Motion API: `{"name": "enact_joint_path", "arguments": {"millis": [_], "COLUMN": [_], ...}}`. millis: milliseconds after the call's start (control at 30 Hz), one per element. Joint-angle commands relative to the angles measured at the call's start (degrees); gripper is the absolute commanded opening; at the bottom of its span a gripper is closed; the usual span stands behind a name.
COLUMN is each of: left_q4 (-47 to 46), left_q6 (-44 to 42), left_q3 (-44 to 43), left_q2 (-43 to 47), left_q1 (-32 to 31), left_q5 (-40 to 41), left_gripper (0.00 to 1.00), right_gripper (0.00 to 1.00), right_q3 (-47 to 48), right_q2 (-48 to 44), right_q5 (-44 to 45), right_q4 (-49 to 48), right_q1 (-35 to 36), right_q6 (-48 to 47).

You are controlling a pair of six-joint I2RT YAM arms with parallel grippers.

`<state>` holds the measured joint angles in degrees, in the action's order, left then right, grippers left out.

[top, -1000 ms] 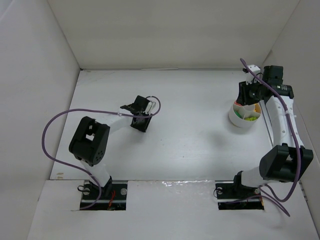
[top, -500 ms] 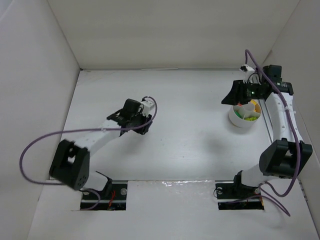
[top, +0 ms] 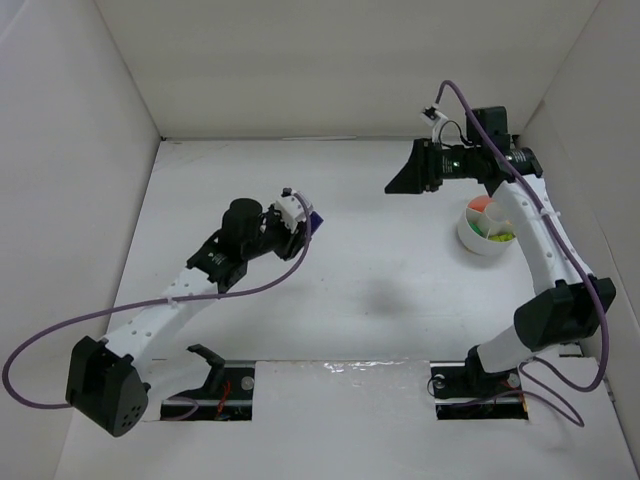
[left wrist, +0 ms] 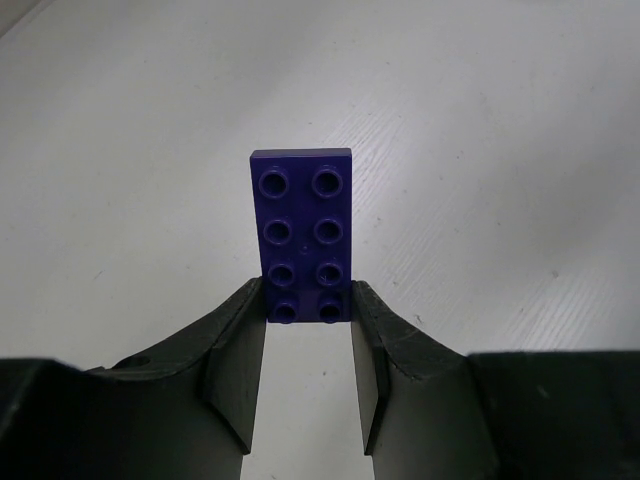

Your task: Sort the legos into containers by color

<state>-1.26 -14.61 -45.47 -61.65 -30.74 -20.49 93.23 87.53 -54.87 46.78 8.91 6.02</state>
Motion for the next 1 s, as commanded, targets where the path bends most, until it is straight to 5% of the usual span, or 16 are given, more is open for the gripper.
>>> {"name": "enact_joint_path", "arguments": {"millis": [0, 967], "left_q4": [-1.3, -4.4], "left_q6": [-2.3, -1.6], "left_q3": [-3.7, -7.3], "left_q2": [-0.1, -2.4], "left_q1": [-1.0, -5.5], "left_q5": [-1.4, -2.1], "left_gripper": [0.00, 0.00], "right_gripper": [0.51, 0.58], "right_q3": [4.3, 4.3], "right_q2": [0.6, 8.1], "right_q5": [4.1, 6.0], "right_q4": [-5.6, -5.5], "right_q1": [3.5, 17.6], "right_q6": [5.6, 7.5]}}
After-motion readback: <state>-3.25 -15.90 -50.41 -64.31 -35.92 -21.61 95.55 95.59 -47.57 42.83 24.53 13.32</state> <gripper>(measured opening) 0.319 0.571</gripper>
